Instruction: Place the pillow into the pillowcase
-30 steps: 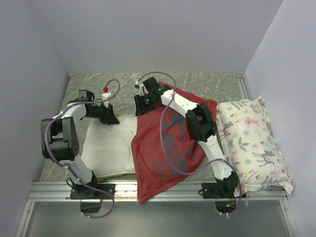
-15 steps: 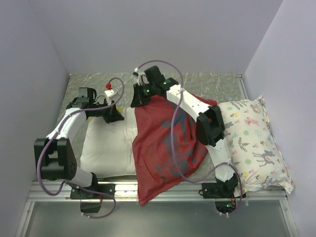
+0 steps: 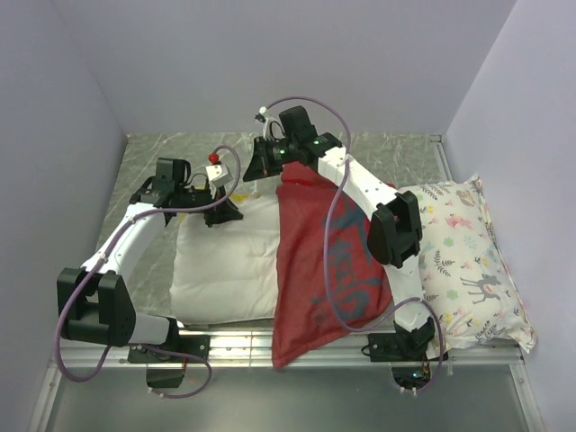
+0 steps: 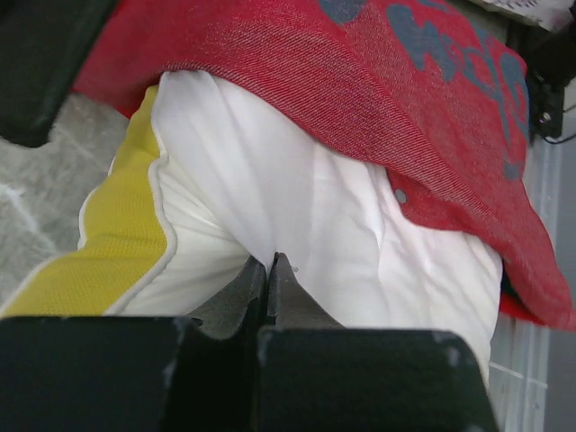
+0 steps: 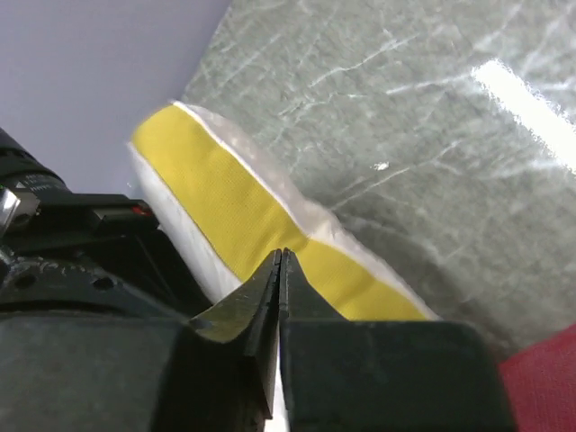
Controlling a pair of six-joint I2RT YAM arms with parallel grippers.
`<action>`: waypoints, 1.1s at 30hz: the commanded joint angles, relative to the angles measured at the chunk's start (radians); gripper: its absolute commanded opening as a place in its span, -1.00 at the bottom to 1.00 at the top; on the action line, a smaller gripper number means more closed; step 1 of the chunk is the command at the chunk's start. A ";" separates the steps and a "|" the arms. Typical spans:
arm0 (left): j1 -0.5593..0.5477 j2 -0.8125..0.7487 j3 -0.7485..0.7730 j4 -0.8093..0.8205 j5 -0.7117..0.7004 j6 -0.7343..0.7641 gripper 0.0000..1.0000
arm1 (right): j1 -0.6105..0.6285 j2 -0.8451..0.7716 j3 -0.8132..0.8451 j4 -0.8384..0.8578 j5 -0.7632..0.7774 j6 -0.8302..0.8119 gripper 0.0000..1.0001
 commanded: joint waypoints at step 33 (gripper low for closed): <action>-0.075 0.068 0.039 -0.031 0.068 0.085 -0.99 | -0.008 -0.047 0.045 -0.139 0.029 -0.290 -1.00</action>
